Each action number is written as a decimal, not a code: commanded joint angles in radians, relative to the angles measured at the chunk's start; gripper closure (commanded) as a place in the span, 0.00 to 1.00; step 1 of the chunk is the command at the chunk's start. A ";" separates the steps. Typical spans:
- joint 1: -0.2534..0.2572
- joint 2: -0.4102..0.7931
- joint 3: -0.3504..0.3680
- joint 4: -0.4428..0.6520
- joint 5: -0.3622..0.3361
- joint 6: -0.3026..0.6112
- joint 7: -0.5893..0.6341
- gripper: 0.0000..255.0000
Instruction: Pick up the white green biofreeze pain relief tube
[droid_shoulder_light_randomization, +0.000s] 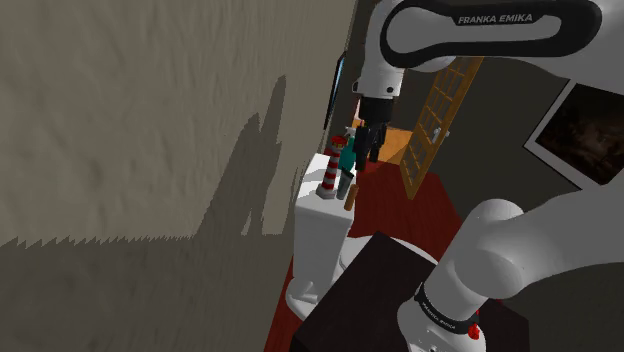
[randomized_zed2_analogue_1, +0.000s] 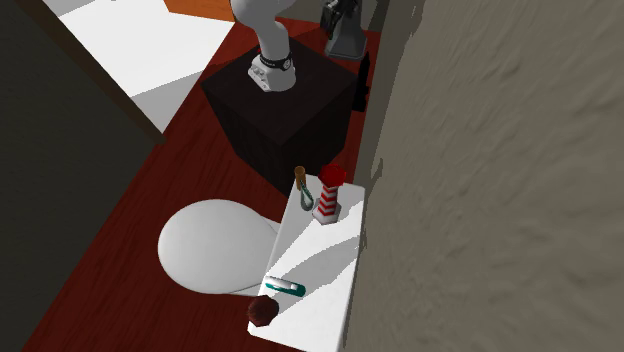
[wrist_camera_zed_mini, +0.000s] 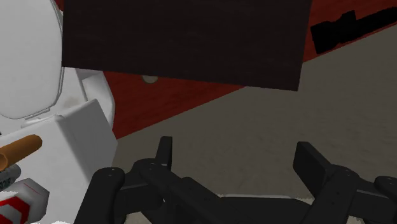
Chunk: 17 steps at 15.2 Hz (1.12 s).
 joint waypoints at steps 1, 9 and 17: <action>-0.020 0.064 -0.025 0.017 -0.020 0.039 -0.013 0.00; -0.083 0.332 -0.109 0.105 -0.061 0.187 -0.045 0.00; -0.139 0.614 -0.187 0.256 -0.057 0.285 -0.082 0.00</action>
